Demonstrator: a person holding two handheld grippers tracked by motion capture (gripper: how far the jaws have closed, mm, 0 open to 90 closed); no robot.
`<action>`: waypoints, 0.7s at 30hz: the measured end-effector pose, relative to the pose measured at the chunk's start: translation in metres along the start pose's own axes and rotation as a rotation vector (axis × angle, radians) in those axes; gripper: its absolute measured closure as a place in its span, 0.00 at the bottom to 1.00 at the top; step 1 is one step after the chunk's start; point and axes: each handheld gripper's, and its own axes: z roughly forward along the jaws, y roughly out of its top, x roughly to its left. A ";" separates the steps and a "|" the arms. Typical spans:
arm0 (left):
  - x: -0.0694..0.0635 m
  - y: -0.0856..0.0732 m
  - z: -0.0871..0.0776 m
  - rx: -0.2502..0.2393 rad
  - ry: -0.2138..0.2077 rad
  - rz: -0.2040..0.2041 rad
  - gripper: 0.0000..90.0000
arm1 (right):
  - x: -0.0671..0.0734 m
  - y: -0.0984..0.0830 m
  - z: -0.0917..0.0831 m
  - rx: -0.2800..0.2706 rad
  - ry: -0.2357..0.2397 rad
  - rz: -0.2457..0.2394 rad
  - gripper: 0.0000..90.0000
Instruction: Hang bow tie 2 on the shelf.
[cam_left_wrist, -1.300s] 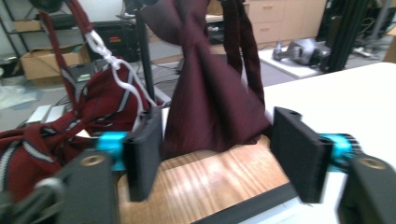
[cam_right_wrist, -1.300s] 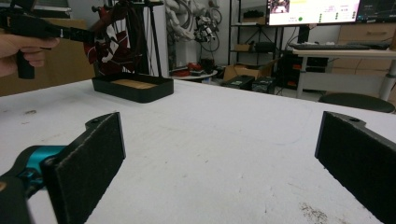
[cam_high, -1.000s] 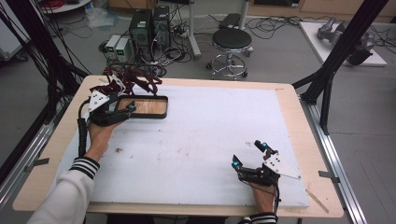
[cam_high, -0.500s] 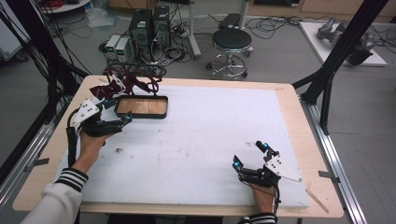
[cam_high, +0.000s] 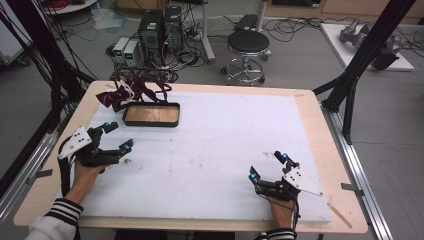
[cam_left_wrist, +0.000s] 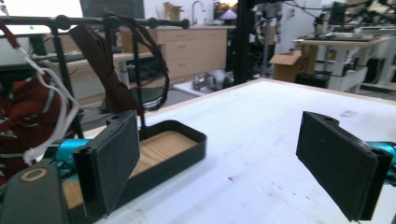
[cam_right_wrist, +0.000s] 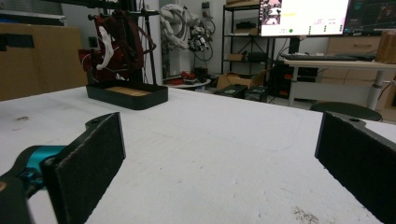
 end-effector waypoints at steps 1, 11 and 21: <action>-0.001 -0.002 -0.002 -0.004 -0.006 -0.005 0.15 | 0.000 0.000 0.000 0.000 -0.003 -0.002 0.01; -0.012 -0.023 -0.024 -0.007 -0.004 -0.026 0.15 | 0.002 0.000 0.000 0.000 -0.018 -0.016 0.01; -0.017 -0.029 -0.032 -0.004 0.012 -0.029 0.15 | 0.005 0.000 0.001 0.005 -0.027 -0.051 0.01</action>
